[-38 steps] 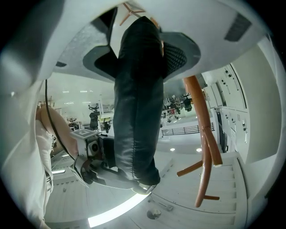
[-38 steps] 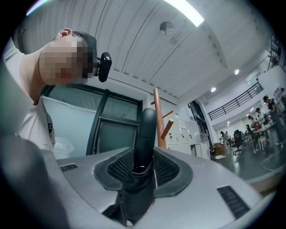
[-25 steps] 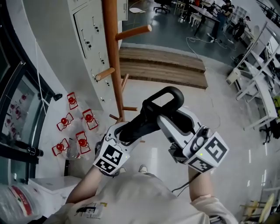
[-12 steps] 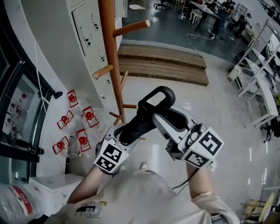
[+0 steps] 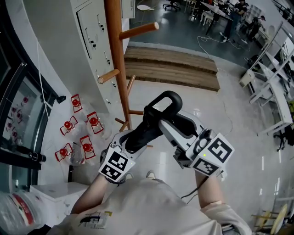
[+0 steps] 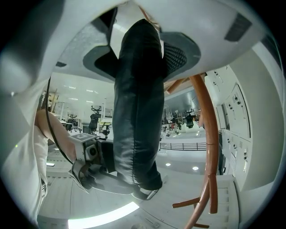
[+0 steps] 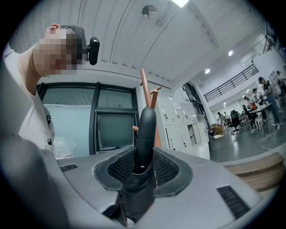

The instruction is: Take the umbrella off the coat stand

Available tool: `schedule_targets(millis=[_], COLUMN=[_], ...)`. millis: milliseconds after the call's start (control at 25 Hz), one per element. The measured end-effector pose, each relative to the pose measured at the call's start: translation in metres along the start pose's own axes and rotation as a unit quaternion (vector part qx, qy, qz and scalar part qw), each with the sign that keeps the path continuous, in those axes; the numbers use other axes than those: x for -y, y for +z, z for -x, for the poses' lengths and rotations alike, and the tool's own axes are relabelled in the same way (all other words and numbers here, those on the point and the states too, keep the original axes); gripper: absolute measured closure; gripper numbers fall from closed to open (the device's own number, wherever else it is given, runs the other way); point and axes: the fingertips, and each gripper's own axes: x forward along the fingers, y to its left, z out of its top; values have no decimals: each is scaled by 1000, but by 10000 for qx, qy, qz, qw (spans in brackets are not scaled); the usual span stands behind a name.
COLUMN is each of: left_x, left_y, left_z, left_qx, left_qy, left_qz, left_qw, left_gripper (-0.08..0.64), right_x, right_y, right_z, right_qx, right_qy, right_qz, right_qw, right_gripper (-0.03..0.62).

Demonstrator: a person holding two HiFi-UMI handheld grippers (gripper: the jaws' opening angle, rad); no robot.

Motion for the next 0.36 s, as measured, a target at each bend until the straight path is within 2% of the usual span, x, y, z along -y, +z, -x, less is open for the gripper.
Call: schedule_targets(millis=[360], left_x=[2], left_y=[3], left_z=[2], left_qx=[10], left_qy=[2], left_qz=[9], left_qw=[10000], left_gripper=[273], right_x=[-1], right_y=[3], right_z=[2], right_qx=[13], right_qy=[30], right_qz=[-7], right_qw=[10000], right_gripper=[468])
